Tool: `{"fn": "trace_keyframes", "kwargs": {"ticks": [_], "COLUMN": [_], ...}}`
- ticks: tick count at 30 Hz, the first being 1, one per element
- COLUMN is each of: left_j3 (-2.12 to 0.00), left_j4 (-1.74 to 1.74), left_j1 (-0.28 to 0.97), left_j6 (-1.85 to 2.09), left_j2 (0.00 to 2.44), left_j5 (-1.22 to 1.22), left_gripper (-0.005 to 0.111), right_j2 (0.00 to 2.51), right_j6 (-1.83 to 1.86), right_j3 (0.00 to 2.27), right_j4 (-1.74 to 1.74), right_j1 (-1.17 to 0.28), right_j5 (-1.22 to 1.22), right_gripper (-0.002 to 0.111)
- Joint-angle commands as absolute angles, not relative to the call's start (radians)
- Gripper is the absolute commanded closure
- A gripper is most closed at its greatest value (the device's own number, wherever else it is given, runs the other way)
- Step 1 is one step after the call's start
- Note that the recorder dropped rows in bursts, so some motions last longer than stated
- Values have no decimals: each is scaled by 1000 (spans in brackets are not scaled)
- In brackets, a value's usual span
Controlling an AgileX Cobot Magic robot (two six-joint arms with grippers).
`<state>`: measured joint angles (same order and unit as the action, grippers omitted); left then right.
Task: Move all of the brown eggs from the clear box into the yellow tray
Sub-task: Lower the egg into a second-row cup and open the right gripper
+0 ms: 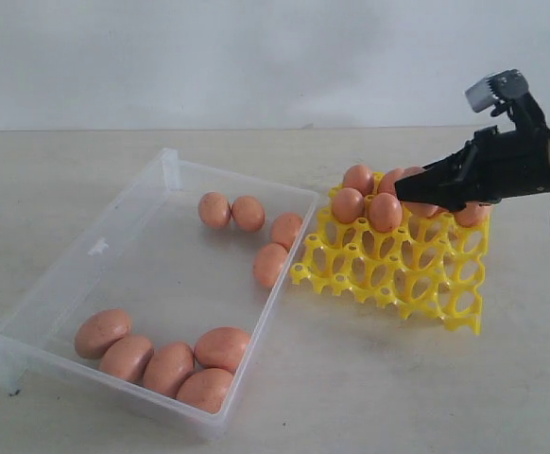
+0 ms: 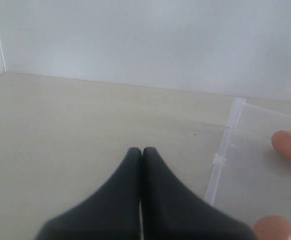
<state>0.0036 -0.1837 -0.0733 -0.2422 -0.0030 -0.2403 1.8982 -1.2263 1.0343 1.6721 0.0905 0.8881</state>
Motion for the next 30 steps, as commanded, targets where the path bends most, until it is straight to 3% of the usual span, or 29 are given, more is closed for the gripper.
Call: {"fn": "trace_keyframes", "kwargs": {"ticks": [1,14,26,28,30], "left_j3": [0,0,0,0,0], "left_j4": [-182,-182,-180,-180,-180], "left_j1": [-68,-68,-68,-68,-68], "left_j6": [-236,-236,-236,-236,-236], "left_j2": [0,0,0,0,0], "left_j5": [-234,-234,-234,-230,-230], "left_gripper": [111,111,111,111,109], "right_j2": [1896,1897,1979,1978,1978], "right_j6": [-1221,-1060,-959,-963,-967], "right_j3": [1034,1034,1036,1036,1036], "right_j4": [1668,1656,1553,1548,1548], "right_j1": [49,49,49,49,49], "right_j5": [737,636,714,714,713], "right_gripper": [109,109,109,107,95]}}
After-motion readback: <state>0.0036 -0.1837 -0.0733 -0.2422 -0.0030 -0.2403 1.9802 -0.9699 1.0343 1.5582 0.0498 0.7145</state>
